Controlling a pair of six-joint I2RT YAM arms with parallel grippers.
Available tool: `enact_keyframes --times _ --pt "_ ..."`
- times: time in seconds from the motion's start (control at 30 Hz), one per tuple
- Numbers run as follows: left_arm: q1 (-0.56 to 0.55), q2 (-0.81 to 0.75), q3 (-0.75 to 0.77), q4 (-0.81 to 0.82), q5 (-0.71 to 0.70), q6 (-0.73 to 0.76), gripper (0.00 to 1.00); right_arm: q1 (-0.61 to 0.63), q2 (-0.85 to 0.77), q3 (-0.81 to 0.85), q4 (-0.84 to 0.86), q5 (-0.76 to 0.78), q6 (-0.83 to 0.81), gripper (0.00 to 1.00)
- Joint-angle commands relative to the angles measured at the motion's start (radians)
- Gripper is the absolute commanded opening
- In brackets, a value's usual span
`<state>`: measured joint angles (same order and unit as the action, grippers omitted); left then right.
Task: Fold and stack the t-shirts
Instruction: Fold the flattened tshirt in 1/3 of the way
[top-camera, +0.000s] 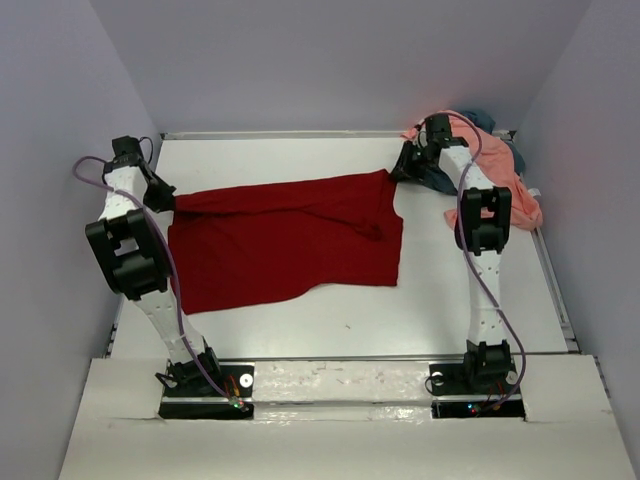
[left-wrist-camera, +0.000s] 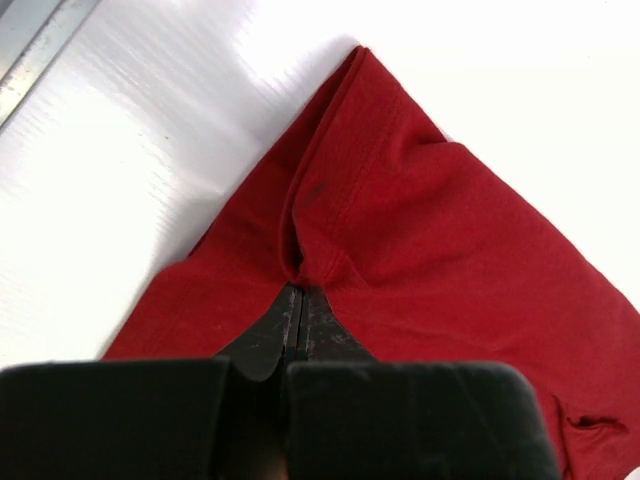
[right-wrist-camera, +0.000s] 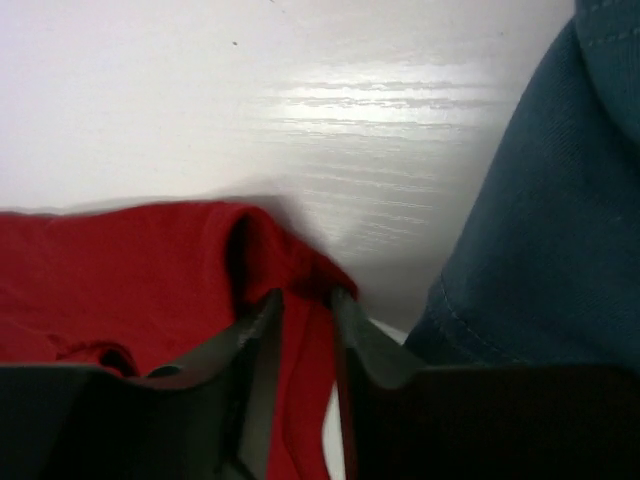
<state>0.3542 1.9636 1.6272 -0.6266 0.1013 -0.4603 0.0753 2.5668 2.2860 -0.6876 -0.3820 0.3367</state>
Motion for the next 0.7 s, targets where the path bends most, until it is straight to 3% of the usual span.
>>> enact_keyframes --times 0.0,0.03,0.1,0.67 --pt "-0.015 -0.071 -0.009 -0.002 -0.009 -0.008 0.00 -0.022 0.004 0.027 -0.009 0.005 -0.010 0.62" --pt "-0.017 -0.072 -0.007 -0.004 -0.011 -0.008 0.00 -0.022 -0.009 0.014 -0.004 0.000 -0.007 0.70" --pt "-0.020 -0.074 -0.004 -0.004 -0.012 -0.009 0.00 -0.022 -0.060 -0.040 0.000 -0.017 -0.005 0.73" --pt "-0.046 -0.085 -0.006 -0.002 -0.021 -0.014 0.00 0.021 -0.312 -0.301 0.019 -0.118 0.008 0.68"
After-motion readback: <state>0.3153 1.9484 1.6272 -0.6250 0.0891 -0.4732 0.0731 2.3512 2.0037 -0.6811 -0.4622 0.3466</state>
